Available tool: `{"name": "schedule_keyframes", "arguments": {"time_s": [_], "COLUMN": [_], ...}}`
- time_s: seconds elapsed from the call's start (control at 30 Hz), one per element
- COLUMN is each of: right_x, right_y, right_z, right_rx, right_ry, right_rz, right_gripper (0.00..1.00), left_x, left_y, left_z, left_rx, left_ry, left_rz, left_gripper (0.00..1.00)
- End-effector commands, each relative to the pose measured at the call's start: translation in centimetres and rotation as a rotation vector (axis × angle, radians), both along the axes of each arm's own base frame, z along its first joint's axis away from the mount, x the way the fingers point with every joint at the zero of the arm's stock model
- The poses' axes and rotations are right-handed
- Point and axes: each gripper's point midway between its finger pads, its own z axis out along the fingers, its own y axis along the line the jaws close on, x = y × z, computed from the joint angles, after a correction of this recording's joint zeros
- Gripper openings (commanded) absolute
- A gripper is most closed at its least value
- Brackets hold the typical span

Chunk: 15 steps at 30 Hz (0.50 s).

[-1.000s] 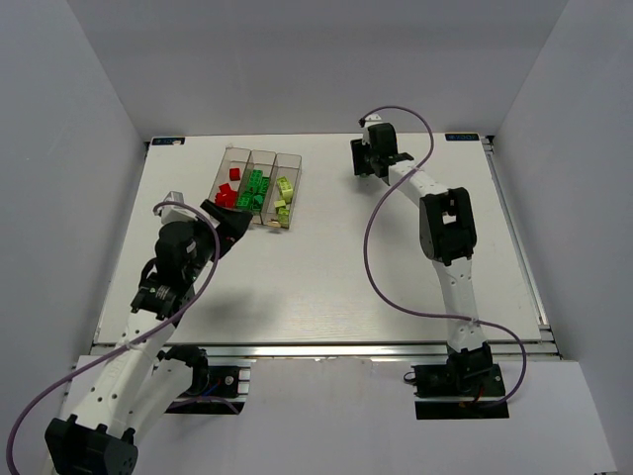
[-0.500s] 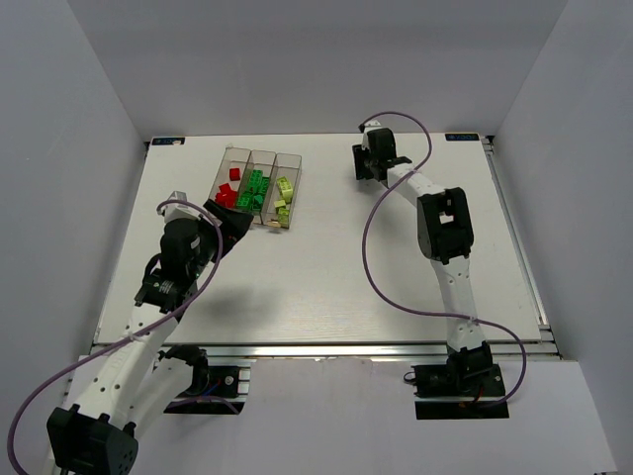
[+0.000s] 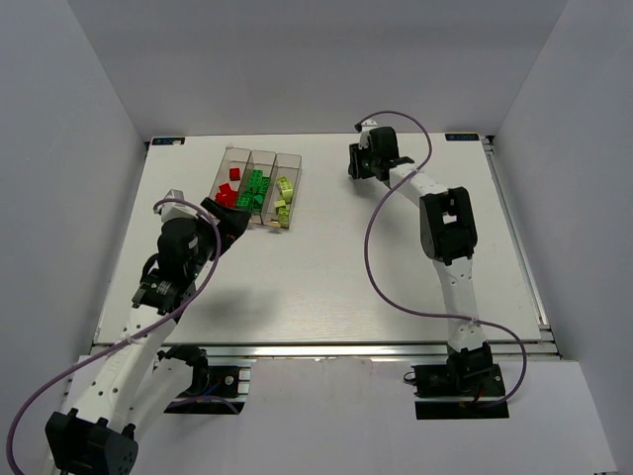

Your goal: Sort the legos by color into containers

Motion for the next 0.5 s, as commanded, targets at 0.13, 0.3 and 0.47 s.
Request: {"name": "schedule_keyframes", "arguments": {"time_s": [0.13, 0.3, 0.47], "right_x": [-3.4, -9.0, -12.8], "right_y": [5.3, 10.4, 16.4], "right_z": [15.1, 18.0, 18.8], "right_rx": [0.203, 0.25, 0.279], "right_ry": [-0.25, -0.276, -0.285], "right_rz": [0.268, 0.526, 0.657], "right_gripper": [0.0, 0.0, 0.0], "left_x": [-0.3, -0.7, -1.2], "left_y": [1.0, 1.3, 1.5], "left_z": [4.3, 5.6, 6.1], "left_rx": [0.029, 0.037, 0.039], "left_ry": [-0.103, -0.131, -0.144], "left_rz": [0.029, 0.032, 0.035], "left_gripper": [0.98, 0.98, 0.98]}}
